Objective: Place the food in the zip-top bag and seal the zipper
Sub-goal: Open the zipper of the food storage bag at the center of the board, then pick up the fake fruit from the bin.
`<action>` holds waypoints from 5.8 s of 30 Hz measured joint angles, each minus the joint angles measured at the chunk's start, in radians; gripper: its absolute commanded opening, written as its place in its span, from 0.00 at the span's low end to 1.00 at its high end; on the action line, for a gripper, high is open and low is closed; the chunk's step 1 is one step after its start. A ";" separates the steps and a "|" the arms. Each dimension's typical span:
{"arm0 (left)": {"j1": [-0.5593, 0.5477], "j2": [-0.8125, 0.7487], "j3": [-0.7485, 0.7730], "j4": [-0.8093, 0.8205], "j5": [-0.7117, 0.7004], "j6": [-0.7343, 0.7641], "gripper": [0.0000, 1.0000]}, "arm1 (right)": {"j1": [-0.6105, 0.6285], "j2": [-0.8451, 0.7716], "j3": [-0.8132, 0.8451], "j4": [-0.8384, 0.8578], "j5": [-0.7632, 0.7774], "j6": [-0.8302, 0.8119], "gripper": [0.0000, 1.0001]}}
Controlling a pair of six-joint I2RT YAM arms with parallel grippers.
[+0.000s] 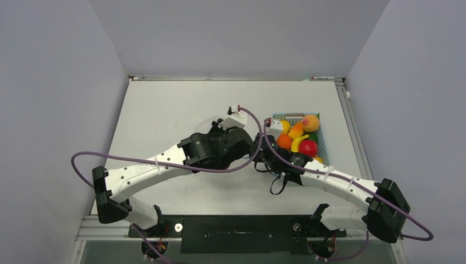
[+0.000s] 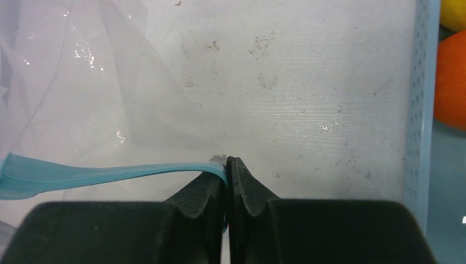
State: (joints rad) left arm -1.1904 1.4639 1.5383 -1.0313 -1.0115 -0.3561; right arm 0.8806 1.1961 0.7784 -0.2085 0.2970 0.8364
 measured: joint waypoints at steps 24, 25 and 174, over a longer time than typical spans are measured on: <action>0.034 -0.099 -0.198 -0.044 -0.004 -0.034 0.00 | 0.013 0.304 0.019 0.278 -0.124 0.020 0.10; 0.041 -0.104 -0.213 -0.033 -0.003 -0.034 0.00 | 0.013 0.304 0.019 0.276 -0.125 0.017 0.11; 0.337 -0.338 -0.489 0.333 0.432 0.088 0.00 | -0.570 0.167 0.412 -0.262 0.011 -0.422 0.28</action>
State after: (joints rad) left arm -0.8536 1.1259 1.0489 -0.6979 -0.5793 -0.2680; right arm 0.3111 1.3636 1.1900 -0.4706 0.3084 0.4141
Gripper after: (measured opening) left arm 0.002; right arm 0.725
